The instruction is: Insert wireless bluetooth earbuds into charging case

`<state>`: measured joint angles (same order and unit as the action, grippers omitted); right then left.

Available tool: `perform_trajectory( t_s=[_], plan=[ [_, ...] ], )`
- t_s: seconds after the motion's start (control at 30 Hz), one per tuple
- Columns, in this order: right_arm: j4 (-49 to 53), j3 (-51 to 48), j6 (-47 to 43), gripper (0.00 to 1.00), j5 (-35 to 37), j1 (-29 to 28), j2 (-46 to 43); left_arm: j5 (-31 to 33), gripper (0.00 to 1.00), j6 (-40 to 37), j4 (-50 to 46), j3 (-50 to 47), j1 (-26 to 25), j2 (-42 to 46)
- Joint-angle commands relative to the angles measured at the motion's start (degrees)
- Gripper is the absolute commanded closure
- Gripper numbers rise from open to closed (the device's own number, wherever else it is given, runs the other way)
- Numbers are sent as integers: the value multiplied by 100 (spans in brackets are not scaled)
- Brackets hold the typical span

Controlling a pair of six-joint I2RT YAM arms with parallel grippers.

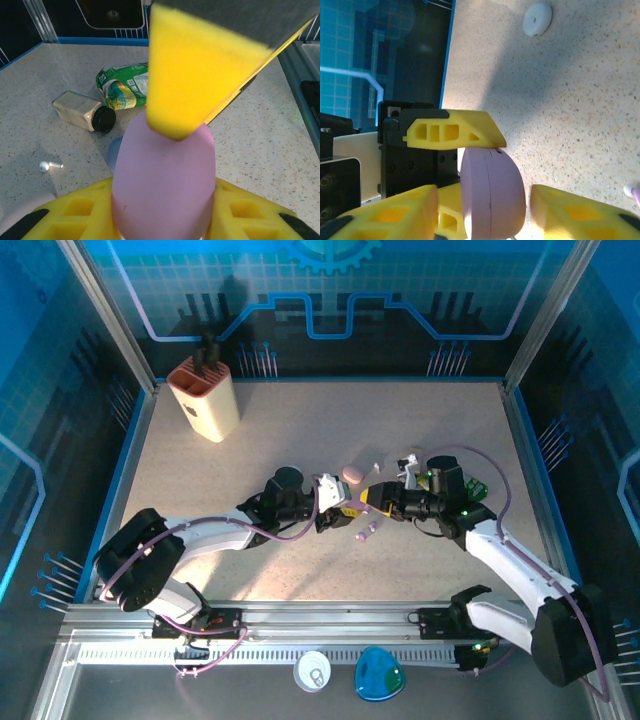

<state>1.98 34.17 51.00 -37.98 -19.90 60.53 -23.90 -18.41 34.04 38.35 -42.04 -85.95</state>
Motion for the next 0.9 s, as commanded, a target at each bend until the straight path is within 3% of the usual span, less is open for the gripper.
perform_trajectory(
  t_s=[0.0,0.1,0.2,0.37,0.53,0.73,0.87],
  plan=[
    [-197,37,77,60,38,-62,37,-193,67,44,274,-56,55,123],
    [-198,63,80,71,30,-67,29,-198,66,34,260,-59,51,141],
    [-196,72,109,75,-14,-63,21,-196,65,67,286,-57,50,160],
    [-265,68,261,77,-61,23,-80,-142,49,297,664,-145,62,154],
    [-1189,-226,1136,77,-478,372,-273,-109,32,1241,2360,-578,164,-14],
    [-2558,-646,2455,79,-939,625,-471,79,31,2144,4603,-846,164,-620],
    [-3175,-855,3187,79,-966,673,-653,-2,32,2089,4627,-731,92,-658]
  ],
)
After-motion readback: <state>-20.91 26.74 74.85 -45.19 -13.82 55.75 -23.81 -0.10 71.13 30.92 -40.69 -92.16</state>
